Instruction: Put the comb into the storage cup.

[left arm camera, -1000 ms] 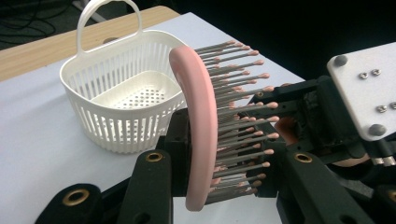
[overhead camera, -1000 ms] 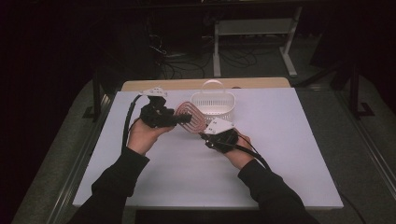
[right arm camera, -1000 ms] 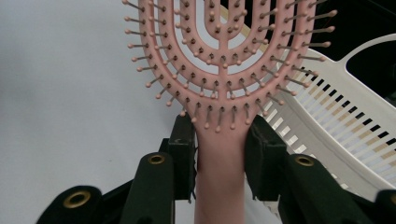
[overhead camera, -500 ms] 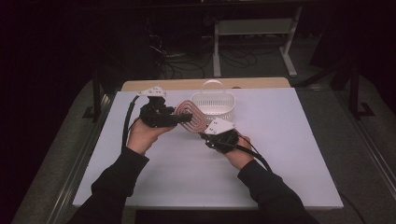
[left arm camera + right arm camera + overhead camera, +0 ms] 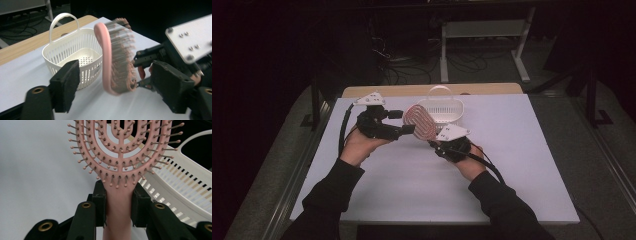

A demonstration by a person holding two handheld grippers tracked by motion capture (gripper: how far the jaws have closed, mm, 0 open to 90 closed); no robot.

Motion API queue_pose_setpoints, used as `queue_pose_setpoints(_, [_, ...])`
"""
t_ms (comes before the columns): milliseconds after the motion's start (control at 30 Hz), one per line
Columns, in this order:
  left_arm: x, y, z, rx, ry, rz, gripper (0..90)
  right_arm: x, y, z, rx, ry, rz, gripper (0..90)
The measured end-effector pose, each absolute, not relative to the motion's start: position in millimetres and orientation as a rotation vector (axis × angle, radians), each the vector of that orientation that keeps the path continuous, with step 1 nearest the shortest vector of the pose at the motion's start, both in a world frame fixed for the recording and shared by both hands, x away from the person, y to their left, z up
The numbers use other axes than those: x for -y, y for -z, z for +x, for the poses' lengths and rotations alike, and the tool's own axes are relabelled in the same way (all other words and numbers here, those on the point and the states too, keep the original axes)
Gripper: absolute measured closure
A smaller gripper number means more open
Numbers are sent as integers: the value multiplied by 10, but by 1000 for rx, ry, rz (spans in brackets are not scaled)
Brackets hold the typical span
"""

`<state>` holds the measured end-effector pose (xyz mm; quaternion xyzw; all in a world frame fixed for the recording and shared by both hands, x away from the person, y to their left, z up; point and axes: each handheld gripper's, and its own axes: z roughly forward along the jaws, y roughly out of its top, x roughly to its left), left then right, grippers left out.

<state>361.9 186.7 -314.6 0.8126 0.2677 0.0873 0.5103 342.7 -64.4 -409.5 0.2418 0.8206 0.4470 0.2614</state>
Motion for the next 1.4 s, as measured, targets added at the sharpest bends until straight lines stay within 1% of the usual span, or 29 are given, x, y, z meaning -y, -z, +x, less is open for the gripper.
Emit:
queue_pose_setpoints(367, [-2026,3300,3522,-628,-250,1972,109,790,4034,3458,-2215,-1249,710,686])
queue_pose_setpoints(500, [-2111,3390,3483,-630,-262,1979,73,826,4011,3465,-2211,-1257,717,686])
queue_pose_setpoints(567, [-2151,3448,3462,-638,-266,1979,34,840,4002,3469,-2212,-1261,715,686])
queue_pose_setpoints(700, [-2247,3567,3419,-635,-268,1969,0,859,3987,3470,-2215,-1267,712,686])
queue_pose_setpoints(1167, [-2620,3953,3213,-657,-289,1917,0,922,3890,3476,-2241,-1286,722,685])
queue_pose_setpoints(1400, [-2716,4153,3108,-671,-267,1936,0,928,3760,3515,-2242,-1294,719,685])
